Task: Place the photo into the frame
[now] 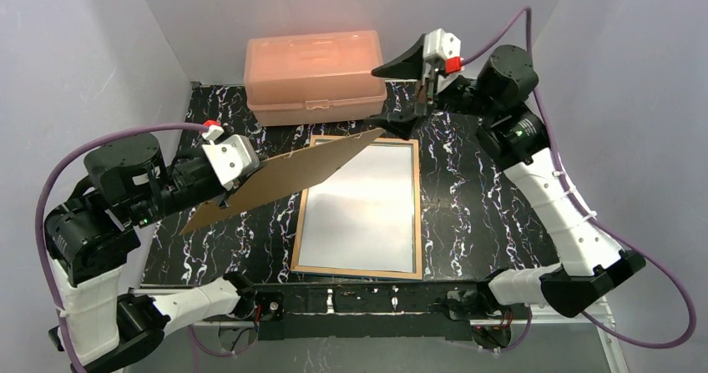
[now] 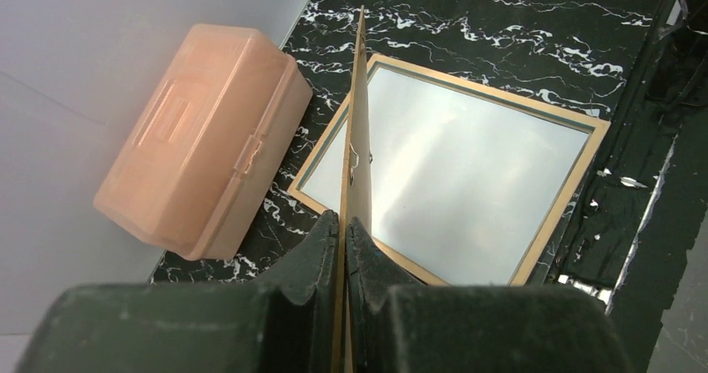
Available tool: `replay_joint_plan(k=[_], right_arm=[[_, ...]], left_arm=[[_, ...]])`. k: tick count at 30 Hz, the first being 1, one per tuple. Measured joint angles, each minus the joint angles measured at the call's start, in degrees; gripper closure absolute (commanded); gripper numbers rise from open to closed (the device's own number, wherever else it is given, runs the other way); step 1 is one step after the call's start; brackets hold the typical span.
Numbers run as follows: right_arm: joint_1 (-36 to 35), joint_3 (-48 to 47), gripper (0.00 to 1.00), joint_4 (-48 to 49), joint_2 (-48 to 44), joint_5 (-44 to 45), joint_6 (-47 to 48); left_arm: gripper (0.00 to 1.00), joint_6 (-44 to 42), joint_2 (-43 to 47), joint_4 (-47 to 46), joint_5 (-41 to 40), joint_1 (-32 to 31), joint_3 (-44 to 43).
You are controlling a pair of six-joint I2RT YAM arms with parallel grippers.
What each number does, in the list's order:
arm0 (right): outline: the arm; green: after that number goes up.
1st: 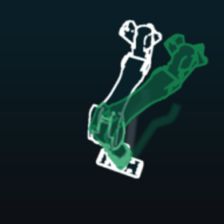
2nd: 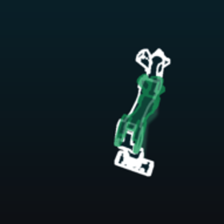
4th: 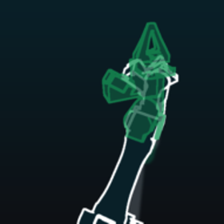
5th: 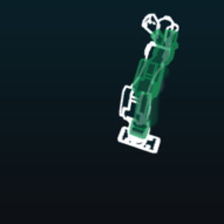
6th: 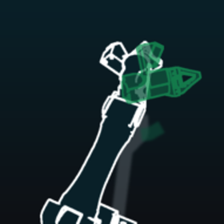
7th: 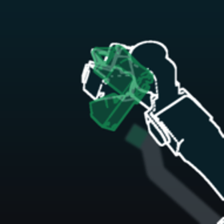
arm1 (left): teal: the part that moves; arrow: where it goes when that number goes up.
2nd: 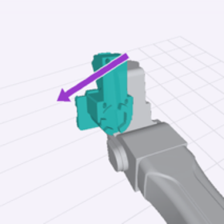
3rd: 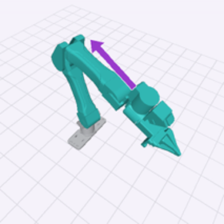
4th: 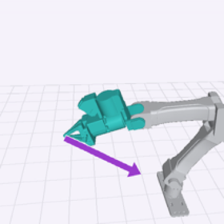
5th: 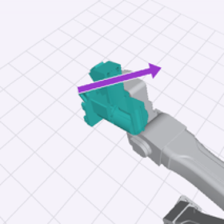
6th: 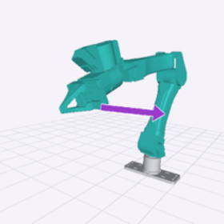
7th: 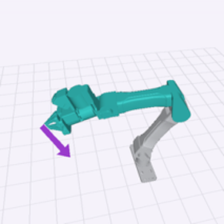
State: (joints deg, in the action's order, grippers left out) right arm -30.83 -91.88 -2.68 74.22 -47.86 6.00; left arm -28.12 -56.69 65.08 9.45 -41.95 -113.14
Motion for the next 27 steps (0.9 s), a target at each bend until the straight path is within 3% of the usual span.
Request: replay_joint_plan(k=[5, 11, 19, 21, 25, 27], right_arm=[[-8.96, -8.48, 0.09, -10.97, 4.63, -1.36, 8.79], [-18.25, -12.0, 0.13, -23.45, 11.34, 1.73, 17.4], [-22.03, -14.01, 0.23, -29.9, 14.67, 7.34, 22.86], [-22.43, -14.75, 0.3, -30.29, 14.78, 8.63, 23.69], [-23.02, -16.44, 0.57, -30.51, 15.43, 9.86, 25.0], [-23.37, -17.14, 0.64, -30.86, 15.93, 10.25, 25.44]], left_arm=[[1.0, -0.46, -0.7, 0.15, 1.07, 0.0, -0.15], [1.0, -0.87, -1.18, 0.22, 1.77, 0.0, -0.59], [1.0, -0.96, -1.2, 0.55, 2.05, 0.0, -1.33], [1.0, -1.05, -1.2, 0.87, 2.16, 0.0, -1.6], [1.0, -1.07, -1.18, 1.2, 2.27, 0.0, -2.01], [1.0, -1.11, -1.16, 1.29, 2.49, 0.0, -2.08]])
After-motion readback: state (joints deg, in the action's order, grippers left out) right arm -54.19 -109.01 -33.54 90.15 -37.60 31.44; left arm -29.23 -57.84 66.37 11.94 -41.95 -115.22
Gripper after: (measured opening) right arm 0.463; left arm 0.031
